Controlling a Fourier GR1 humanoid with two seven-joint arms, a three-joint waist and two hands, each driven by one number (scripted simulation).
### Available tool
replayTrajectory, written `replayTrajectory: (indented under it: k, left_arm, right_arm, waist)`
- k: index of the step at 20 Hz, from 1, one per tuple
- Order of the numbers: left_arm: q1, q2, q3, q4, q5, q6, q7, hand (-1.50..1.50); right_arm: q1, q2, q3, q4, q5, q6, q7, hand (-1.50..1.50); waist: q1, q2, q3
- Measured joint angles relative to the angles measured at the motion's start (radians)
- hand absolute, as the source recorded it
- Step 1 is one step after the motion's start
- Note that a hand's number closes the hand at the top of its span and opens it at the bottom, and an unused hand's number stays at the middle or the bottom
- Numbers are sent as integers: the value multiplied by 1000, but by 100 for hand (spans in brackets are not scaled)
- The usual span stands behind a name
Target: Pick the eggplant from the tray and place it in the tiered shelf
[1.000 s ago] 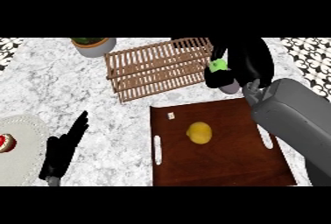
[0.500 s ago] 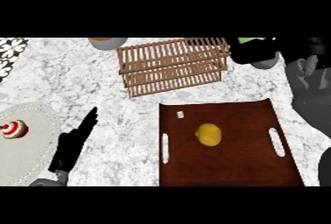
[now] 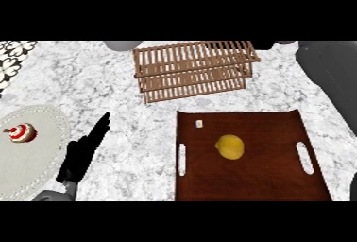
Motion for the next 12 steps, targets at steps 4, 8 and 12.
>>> replayTrajectory:
  k: [4, 8, 12]
  left_arm:
    - [-25, -7, 10, 26, -5, -8, -4, 0]
    - [-24, -18, 4, 19, -14, -10, 3, 0]
    - [-37, -24, 5, 19, -21, -14, 7, 0]
  right_arm:
    - [-76, 62, -25, 201, 19, 8, -124, 150]
    - [-127, 138, -43, 383, 42, -10, -216, 150]
    - [-187, 209, -69, 553, 57, -27, -283, 150]
  waist:
    - [9, 5, 0]
    - [18, 8, 0]
    - [27, 12, 0]
